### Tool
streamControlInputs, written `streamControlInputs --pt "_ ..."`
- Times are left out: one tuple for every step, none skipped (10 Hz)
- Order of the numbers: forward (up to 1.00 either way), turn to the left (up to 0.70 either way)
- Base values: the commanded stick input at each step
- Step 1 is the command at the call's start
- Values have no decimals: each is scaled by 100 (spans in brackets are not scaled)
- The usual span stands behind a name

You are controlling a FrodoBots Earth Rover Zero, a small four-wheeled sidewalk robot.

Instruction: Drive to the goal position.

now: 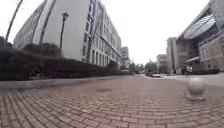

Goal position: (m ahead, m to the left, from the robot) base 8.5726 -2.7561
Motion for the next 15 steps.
streamControlInputs --pt "70 0" --pt "70 0" --pt "70 0" --pt "70 0" --pt "70 -6" --pt "70 -14" --pt "70 -14" --pt "70 -14" --pt "70 -14" --pt "70 -9" --pt "70 0" --pt "70 0" --pt "70 0" --pt "70 0" --pt "70 0"
